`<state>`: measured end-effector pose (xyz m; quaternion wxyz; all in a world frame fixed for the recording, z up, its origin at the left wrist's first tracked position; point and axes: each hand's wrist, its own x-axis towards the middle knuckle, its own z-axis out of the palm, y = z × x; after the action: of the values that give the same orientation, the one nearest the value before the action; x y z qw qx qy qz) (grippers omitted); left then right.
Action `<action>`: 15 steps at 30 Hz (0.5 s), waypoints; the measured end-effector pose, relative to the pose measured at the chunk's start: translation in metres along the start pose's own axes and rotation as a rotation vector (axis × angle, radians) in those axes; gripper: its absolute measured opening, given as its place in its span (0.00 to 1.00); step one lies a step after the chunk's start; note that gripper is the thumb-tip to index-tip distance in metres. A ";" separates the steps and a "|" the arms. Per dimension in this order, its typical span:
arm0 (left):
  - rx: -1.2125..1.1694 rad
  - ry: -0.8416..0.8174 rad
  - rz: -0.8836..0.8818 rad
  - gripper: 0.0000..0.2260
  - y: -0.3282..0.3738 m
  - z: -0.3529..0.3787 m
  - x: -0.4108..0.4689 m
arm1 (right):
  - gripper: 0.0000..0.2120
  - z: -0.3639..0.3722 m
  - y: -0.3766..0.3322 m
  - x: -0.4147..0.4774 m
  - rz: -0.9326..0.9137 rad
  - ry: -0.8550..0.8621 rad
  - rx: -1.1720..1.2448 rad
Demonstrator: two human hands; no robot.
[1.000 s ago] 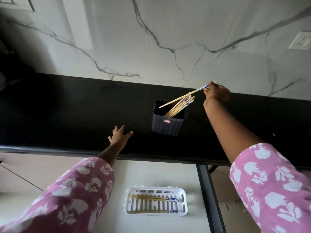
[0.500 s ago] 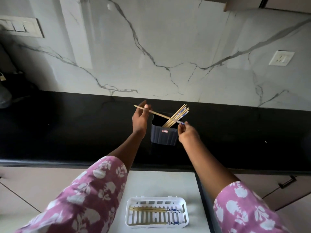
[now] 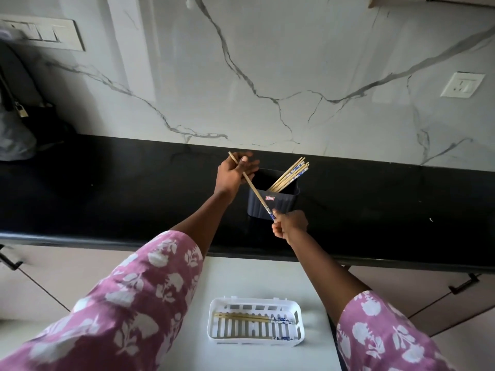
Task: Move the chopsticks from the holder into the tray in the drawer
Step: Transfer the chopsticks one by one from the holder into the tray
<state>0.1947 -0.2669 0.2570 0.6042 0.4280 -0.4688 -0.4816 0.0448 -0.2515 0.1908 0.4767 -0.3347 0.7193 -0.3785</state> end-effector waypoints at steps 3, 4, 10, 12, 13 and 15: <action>0.045 -0.017 -0.016 0.10 -0.006 -0.003 -0.005 | 0.14 -0.002 0.000 -0.006 -0.500 0.044 -0.350; 0.059 -0.024 -0.022 0.10 -0.009 -0.004 -0.007 | 0.13 -0.002 -0.002 -0.011 -0.626 0.034 -0.412; 0.104 -0.055 -0.060 0.11 -0.021 -0.003 -0.020 | 0.09 0.010 0.001 -0.024 -0.993 -0.044 -0.583; 0.117 -0.069 -0.064 0.11 -0.024 -0.004 -0.024 | 0.09 0.012 0.006 -0.023 -1.007 -0.041 -0.623; 0.126 -0.074 -0.073 0.11 -0.027 -0.005 -0.026 | 0.09 0.013 0.010 -0.023 -1.003 -0.049 -0.638; 0.177 -0.071 -0.086 0.11 -0.034 -0.010 -0.029 | 0.09 0.016 0.017 -0.021 -0.975 -0.076 -0.657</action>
<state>0.1957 -0.2431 0.2171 0.5256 0.4823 -0.5119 -0.4787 0.0641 -0.2295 0.1813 0.1443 -0.7703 0.5443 -0.2991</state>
